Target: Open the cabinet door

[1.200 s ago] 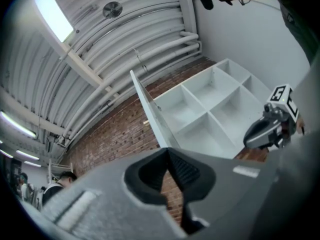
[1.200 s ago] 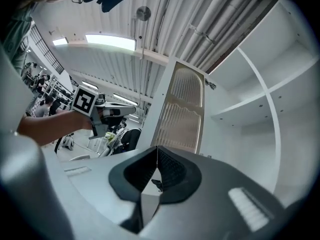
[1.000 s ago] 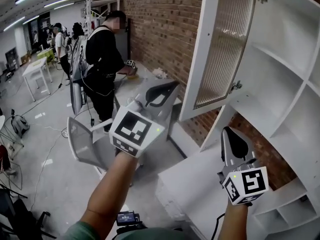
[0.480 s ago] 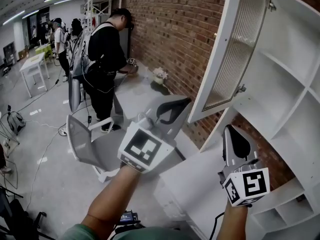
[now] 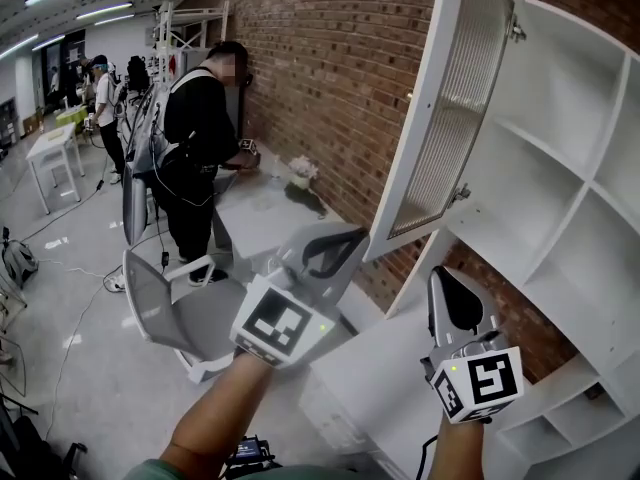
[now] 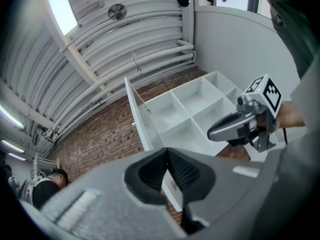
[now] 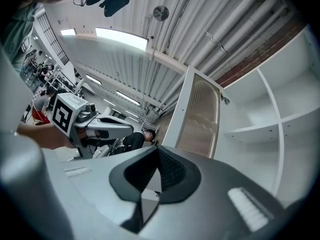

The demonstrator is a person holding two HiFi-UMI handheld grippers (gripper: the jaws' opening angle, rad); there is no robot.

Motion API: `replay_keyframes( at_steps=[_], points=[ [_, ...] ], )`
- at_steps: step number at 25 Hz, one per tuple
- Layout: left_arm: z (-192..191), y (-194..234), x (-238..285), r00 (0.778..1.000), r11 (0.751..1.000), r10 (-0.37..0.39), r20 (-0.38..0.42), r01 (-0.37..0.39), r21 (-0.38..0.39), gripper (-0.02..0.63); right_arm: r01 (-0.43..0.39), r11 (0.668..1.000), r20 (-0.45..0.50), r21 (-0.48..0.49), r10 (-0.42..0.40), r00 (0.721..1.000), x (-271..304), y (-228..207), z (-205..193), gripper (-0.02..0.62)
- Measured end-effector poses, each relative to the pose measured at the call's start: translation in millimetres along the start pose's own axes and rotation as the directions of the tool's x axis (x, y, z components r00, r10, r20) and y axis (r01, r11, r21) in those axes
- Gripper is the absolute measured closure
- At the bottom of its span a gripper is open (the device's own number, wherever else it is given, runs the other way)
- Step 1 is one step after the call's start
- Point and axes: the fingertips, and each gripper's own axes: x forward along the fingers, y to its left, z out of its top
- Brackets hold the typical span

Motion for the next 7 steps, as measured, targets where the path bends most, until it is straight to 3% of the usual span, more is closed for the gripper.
replay_keyframes(
  at_steps=[7],
  points=[
    [5.2, -3.6, -2.4, 1.000, 1.000, -0.011, 0.006, 0.011, -0.003, 0.604, 0.005, 1.000, -0.011, -0.002, -0.005, 1.000, -4.1, 0.5, 3.4, 0.591]
  ],
)
